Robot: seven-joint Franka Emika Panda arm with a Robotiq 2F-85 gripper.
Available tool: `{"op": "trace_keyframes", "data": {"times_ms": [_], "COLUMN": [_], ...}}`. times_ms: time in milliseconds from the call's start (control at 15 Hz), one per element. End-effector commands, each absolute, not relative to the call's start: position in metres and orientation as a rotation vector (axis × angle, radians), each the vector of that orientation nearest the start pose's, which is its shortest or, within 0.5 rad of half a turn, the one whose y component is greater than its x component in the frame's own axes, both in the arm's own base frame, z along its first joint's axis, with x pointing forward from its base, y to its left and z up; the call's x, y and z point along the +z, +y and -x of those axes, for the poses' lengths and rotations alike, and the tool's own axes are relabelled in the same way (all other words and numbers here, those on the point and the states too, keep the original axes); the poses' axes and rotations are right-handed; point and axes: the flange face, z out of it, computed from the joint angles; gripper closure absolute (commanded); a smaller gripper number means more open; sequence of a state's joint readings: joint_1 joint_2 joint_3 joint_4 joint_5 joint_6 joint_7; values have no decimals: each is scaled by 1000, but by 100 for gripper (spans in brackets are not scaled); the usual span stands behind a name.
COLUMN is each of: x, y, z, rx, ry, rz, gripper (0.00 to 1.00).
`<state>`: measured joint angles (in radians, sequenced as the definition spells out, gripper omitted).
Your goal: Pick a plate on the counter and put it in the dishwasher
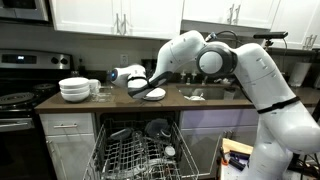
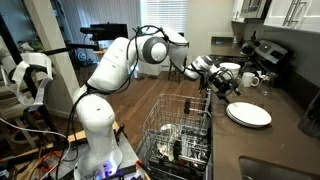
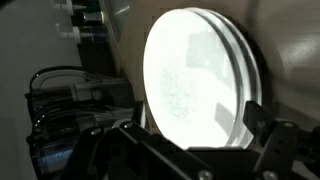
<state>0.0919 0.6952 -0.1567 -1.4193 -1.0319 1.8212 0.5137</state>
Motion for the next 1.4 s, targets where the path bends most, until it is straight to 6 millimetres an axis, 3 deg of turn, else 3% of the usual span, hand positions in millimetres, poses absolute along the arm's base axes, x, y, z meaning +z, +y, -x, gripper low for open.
{"op": "trace_keyframes", "data": {"times_ms": [0,1200,1267,1333], "x": [309,307,307,306], "y": [-96,-119,-120,-121], "z": [-710,-707,-708,-708], "rx": [-17,27,32,36], "ry": [-109,-128,-127,-126], "rz": [-2074,-2115,-2118,-2120], "gripper": [0,1,5,26]}}
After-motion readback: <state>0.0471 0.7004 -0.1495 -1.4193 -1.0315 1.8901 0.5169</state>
